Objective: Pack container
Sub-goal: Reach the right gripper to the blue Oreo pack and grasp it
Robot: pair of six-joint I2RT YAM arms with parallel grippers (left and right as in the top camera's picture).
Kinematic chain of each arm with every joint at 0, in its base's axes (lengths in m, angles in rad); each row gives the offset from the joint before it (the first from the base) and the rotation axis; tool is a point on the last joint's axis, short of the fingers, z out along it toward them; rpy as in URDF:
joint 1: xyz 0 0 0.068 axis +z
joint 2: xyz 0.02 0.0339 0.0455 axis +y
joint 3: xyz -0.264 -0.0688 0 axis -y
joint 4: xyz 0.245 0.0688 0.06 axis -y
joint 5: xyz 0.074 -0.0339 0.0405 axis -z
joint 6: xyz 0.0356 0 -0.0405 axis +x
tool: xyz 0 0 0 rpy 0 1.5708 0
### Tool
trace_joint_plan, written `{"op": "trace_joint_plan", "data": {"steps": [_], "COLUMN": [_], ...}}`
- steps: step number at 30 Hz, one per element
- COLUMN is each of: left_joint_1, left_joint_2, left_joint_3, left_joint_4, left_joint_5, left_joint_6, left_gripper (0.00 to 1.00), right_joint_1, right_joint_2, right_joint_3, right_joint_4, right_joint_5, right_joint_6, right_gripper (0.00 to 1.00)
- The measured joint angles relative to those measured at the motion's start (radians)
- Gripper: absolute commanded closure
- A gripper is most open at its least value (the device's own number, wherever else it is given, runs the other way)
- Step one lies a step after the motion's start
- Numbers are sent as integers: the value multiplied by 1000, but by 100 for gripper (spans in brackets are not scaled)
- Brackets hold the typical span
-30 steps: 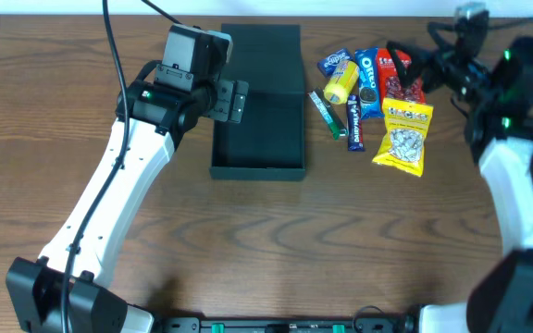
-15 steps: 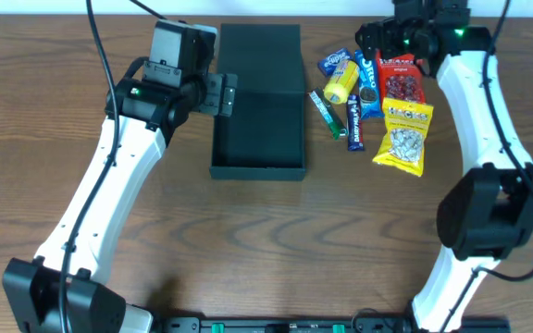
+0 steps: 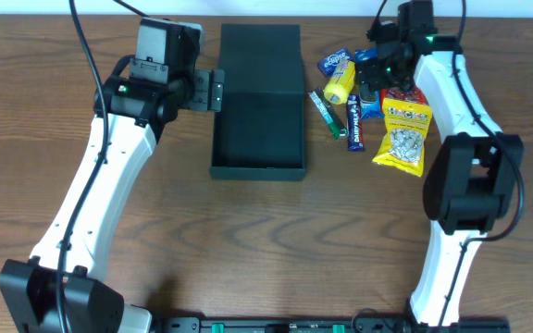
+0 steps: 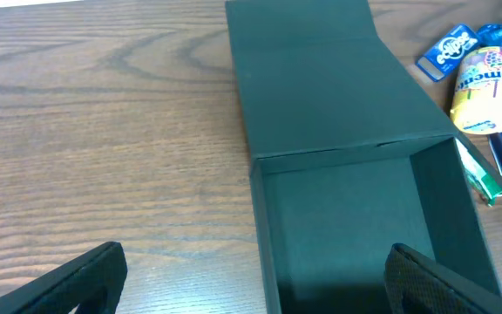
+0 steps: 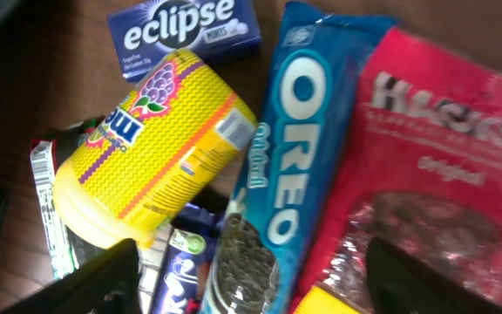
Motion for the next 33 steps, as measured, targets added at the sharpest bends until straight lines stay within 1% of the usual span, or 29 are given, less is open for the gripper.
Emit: {"op": "trace_joint_plan", "data": {"steps": [6, 10, 12, 14, 16, 28, 33], "left_joint_1": [7, 7, 7, 7, 7, 7, 7], "left_joint_2": [0, 0, 0, 0, 0, 0, 0], "left_joint_3": [0, 0, 0, 0, 0, 0, 0], "left_joint_4": [-6, -16, -19, -21, -22, -22, -23], "left_joint_5": [0, 0, 0, 0, 0, 0, 0], "left_joint_6": [0, 0, 0, 0, 0, 0, 0], "left_gripper": [5, 5, 5, 4, 5, 5, 5], "right_joint_1": [20, 20, 20, 20, 21, 20, 20], "right_joint_2": [61, 87, 92, 97, 97, 119, 135], "right_joint_3": [0, 0, 0, 0, 0, 0, 0], "right_joint_4": [-10, -3, 3, 21, 35, 63, 63], "right_joint_5": [18, 61, 75, 82, 86, 98, 100], "right_joint_6": [5, 31, 39, 47, 53, 58, 58], "right_gripper": [23, 24, 27, 32, 35, 36, 45]}}
